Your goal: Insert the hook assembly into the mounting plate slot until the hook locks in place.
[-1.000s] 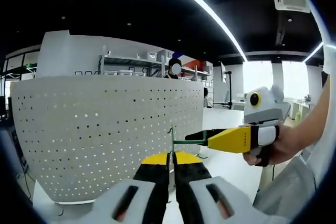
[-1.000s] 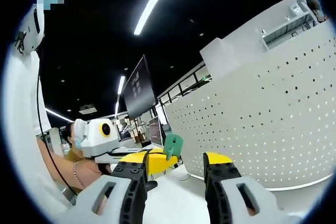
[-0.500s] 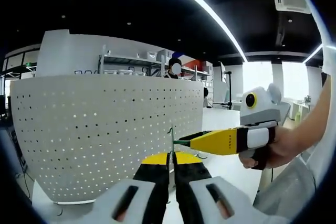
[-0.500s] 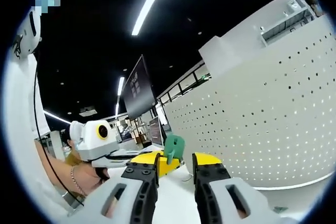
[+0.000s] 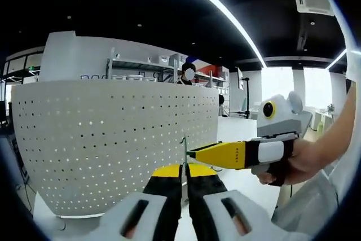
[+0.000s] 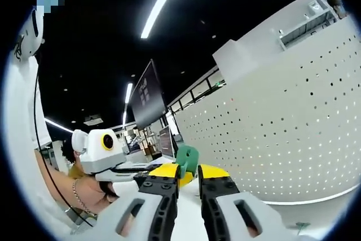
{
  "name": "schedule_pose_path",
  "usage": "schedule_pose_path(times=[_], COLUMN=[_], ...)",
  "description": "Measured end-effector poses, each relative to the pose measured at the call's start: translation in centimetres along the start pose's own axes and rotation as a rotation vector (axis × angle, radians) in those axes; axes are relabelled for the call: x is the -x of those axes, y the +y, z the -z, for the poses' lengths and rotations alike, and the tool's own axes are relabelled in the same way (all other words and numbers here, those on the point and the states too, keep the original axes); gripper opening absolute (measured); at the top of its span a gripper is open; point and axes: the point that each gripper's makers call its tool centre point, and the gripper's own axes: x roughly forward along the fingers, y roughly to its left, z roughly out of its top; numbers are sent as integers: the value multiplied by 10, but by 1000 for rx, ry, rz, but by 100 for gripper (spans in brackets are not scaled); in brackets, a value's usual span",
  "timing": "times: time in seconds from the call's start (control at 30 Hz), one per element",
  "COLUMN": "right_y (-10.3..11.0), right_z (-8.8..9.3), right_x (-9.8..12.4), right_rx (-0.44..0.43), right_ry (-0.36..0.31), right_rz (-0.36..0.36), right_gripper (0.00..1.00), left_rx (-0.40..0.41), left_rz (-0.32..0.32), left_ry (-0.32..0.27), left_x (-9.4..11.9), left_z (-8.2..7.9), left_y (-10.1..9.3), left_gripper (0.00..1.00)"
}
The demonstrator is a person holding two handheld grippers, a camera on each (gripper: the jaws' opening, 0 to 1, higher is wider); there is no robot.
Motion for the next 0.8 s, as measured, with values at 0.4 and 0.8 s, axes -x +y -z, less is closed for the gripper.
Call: schedule_pose_path(times=[0.4, 0.8], right_y=[4, 2], right_z=[-1, -7], right_x=[-2, -4], right_rx=[17, -18], right_ry=[-6, -27], right_rz=[3, 30], right_gripper=[3, 2], left_rx=[8, 25], left_rz=[-8, -35], left_ry=[-4, -19], left_x=[-1, -1], left_z=[-1, -3], left_y=[-1, 0], left_gripper=[1, 1])
